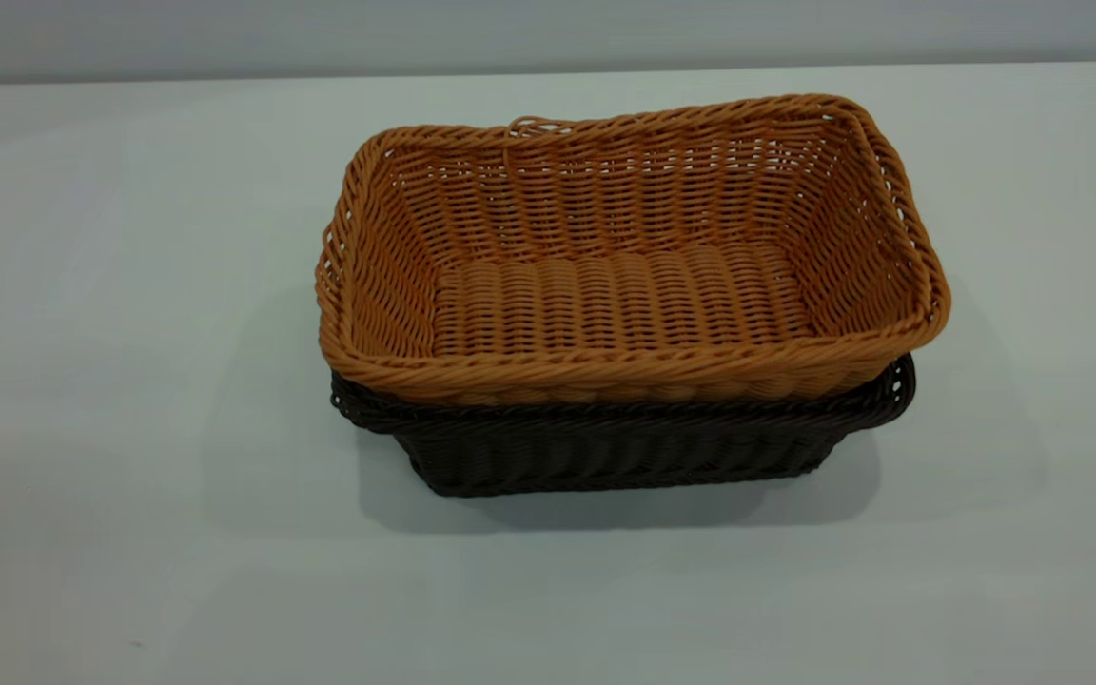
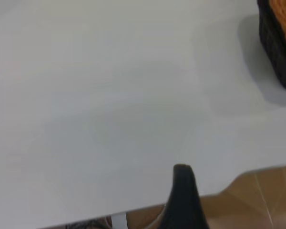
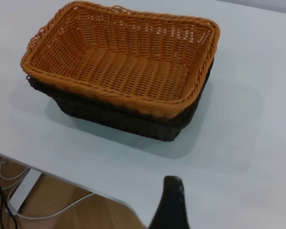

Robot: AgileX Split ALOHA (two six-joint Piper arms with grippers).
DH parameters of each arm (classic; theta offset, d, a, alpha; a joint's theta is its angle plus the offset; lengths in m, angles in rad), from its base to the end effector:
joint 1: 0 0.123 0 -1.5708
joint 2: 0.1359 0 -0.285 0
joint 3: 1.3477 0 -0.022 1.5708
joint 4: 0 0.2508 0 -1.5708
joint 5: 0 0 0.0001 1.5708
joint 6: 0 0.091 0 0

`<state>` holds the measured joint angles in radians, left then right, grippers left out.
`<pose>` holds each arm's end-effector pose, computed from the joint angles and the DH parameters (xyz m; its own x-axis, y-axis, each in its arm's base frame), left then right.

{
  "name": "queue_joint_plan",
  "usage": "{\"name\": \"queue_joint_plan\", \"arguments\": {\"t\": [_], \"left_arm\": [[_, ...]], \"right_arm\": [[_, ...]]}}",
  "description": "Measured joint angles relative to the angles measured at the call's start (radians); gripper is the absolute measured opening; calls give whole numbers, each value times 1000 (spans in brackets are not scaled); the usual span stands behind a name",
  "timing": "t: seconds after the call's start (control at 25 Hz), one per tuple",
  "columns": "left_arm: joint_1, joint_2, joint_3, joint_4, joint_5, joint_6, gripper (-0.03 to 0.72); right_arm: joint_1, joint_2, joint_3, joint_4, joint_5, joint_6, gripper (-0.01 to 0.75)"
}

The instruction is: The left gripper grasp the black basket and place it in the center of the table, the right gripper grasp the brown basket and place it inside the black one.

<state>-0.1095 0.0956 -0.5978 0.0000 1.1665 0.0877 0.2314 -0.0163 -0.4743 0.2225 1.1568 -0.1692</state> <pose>-0.0049 0.0005 0.2964 -0.5307 0.1465 -0.8348 0.1564 0.9850 0.0734 -0.0139 0.0156 0.2643 -0.4928 -0.1950 -0.8480 -0.4301 0.9018 0.0427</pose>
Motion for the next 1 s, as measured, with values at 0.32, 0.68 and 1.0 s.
{"name": "queue_joint_plan", "arguments": {"t": [0.32, 0.68, 1.0], "left_arm": [[0, -64, 82, -34, -7, 0, 527], [0, -64, 109, -89, -40, 12, 527], [0, -64, 109, -89, -45, 12, 527]], "right_arm": [[0, 0, 0, -23, 0, 3, 563], [0, 0, 0, -23, 0, 3, 563], [0, 0, 0, -23, 0, 3, 563]]}}
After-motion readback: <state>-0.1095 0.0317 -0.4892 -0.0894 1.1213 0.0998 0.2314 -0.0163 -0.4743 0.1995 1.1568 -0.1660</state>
